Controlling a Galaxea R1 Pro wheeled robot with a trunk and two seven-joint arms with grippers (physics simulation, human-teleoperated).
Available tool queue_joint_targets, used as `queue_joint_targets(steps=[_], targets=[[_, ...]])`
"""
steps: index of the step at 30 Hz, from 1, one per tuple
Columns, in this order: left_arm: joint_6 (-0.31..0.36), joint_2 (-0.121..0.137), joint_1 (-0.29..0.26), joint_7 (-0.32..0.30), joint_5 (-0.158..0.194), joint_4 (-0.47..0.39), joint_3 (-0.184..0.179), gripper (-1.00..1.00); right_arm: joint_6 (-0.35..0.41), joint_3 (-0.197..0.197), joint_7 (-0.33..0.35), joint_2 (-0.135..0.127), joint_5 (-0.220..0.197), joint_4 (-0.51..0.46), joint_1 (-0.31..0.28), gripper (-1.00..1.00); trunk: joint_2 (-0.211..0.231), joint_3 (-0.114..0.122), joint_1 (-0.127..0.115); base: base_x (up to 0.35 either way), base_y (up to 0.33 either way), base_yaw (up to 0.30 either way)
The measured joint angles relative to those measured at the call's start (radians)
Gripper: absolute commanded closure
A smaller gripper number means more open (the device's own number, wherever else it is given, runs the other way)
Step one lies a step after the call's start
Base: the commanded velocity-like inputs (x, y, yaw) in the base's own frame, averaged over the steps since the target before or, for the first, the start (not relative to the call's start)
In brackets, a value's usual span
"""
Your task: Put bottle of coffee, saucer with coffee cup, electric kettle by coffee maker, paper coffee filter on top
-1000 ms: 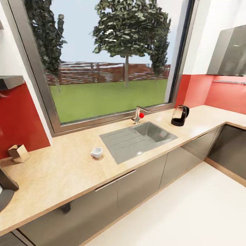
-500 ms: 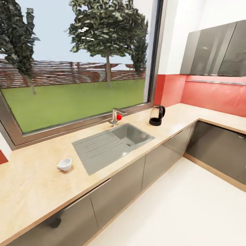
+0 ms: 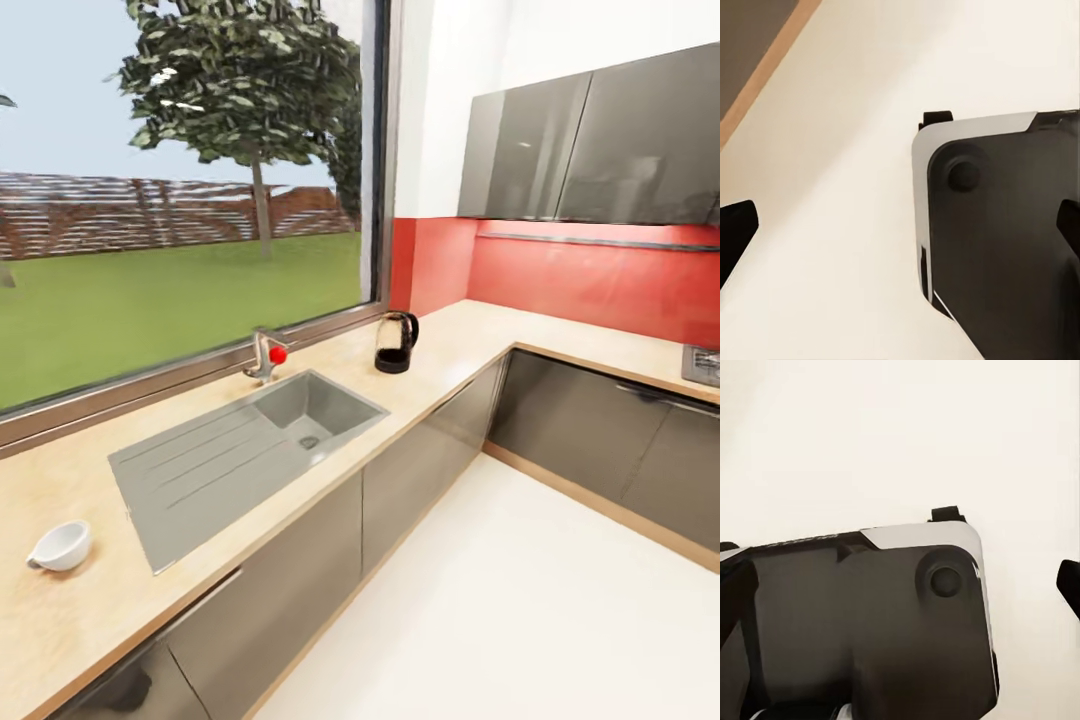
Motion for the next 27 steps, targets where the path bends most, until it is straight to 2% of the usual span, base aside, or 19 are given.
queue_joint_targets(steps=[4, 5, 6, 8, 12, 17, 20, 22, 27], targets=[[0.003, 0.0, 0.0, 0.0, 0.0, 0.0, 0.0, -1.0, 0.0, 0.001, 0.0, -0.004, 0.001, 0.001, 0.0, -1.0, 0.0, 0.0, 0.0, 0.27, -0.21, -0.3], [0.003, 0.0, 0.0, 0.0, -0.001, 0.0, -0.001, -1.0, 0.0, 0.002, 0.0, -0.012, 0.002, 0.003, 0.0, -1.0, 0.0, 0.0, 0.0, 0.28, -0.207, -0.233], [0.005, 0.0, 0.0, 0.001, -0.012, 0.001, -0.001, -1.0, 0.0, 0.004, 0.0, -0.036, 0.006, 0.033, 0.0, -1.0, 0.0, 0.0, 0.0, 0.281, -0.207, -0.2], [0.006, 0.0, 0.0, 0.002, -0.025, 0.001, -0.001, -1.0, 0.0, 0.006, 0.0, -0.046, 0.011, 0.079, 0.0, -1.0, 0.0, 0.0, 0.0, 0.281, -0.206, -0.131], [0.017, 0.0, 0.002, 0.003, -0.039, 0.007, -0.001, -1.0, 0.004, 0.008, 0.0, -0.053, 0.056, 0.13, 0.0, -1.0, 0.0, 0.0, 0.0, 0.282, -0.206, -0.036], [0.05, 0.0, 0.003, 0.033, -0.058, 0.05, 0.0, -1.0, 0.002, 0.009, 0.0, -0.048, 0.175, 0.136, 0.0, -1.0, 0.0, 0.0, 0.0, 0.282, -0.204, -0.005], [0.054, -0.001, 0.003, 0.07, -0.067, 0.057, 0.002, -1.0, 0.0, 0.008, 0.0, -0.042, 0.222, 0.135, 0.0, -1.0, 0.0, 0.0, 0.0, 0.282, -0.203, -0.001], [0.056, -0.001, 0.003, 0.088, -0.069, 0.06, 0.003, -1.0, 0.0, 0.005, 0.001, -0.026, 0.236, 0.132, 0.0, -1.0, 0.0, 0.0, 0.0, 0.282, -0.203, 0.0], [0.056, 0.0, 0.003, 0.092, -0.069, 0.06, 0.003, -1.0, 0.0, 0.003, 0.0, -0.015, 0.238, 0.129, 0.0, -1.0, 0.0, 0.0, 0.0, 0.282, -0.203, 0.0]])
